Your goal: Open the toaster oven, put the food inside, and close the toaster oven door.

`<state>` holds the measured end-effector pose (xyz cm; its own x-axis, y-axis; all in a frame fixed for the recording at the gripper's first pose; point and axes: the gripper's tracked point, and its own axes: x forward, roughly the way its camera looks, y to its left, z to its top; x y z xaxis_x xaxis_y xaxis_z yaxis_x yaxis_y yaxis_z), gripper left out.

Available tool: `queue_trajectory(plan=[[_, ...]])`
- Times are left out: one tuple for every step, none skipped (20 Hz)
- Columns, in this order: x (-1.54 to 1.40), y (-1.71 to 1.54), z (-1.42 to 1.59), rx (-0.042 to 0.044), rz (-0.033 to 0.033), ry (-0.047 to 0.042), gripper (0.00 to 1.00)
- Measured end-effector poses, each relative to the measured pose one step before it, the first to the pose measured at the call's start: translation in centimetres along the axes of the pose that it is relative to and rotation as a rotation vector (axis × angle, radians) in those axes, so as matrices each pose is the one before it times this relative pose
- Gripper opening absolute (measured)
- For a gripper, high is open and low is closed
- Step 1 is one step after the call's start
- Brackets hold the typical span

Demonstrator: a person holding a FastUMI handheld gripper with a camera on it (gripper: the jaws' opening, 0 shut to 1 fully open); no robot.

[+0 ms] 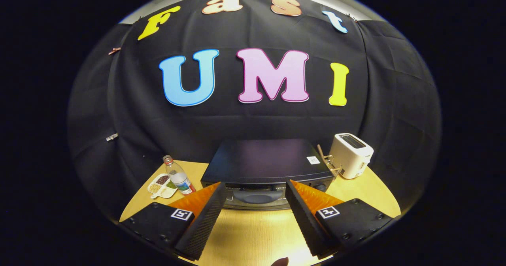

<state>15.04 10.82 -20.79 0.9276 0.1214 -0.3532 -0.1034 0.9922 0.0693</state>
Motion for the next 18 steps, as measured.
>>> queue_trajectory(plan=[[1.541, 0.106, -0.967, 0.01331, -0.00471, 0.02355, 0.98], [1.536, -0.083, -0.812, 0.00398, -0.00878, 0.01889, 0.98], [1.215, -0.226, -0.539, -0.00533, -0.01396, 0.01346, 0.98], [1.158, -0.115, -0.513, -0.00746, -0.00929, 0.01046, 0.98], [1.057, -0.018, -0.648, -0.00866, -0.00893, 0.01152, 0.99], [0.784, -0.125, -0.529, -0.00357, -0.00751, 0.01229, 0.98], [0.715, 0.032, -0.594, -0.00461, -0.00585, 0.01328, 0.98], [0.648, 0.051, -0.527, -0.00741, -0.00395, 0.01093, 0.99], [0.237, 0.038, -0.077, 0.00560, -0.00138, -0.00154, 0.99], [0.553, -0.122, 0.039, 0.00638, -0.00724, -0.00297, 0.99], [-0.321, 0.450, 0.081, 0.00882, 0.01321, -0.00022, 0.98], [0.347, -0.040, -0.030, -0.01651, -0.00199, -0.00458, 0.99], [-0.220, 0.018, -0.155, -0.01613, 0.00353, -0.00640, 0.99], [-0.172, 0.051, -0.007, -0.00027, 0.00509, -0.00369, 0.99], [-0.135, -0.109, -0.365, 0.01579, 0.00319, 0.00063, 0.99], [-0.292, -0.049, -0.187, 0.00667, 0.00149, -0.00341, 0.99], [-0.716, -0.125, -0.448, -0.00678, 0.00092, -0.00045, 0.99], [-0.744, -0.038, -0.523, -0.00685, -0.00195, -0.00468, 0.99]])
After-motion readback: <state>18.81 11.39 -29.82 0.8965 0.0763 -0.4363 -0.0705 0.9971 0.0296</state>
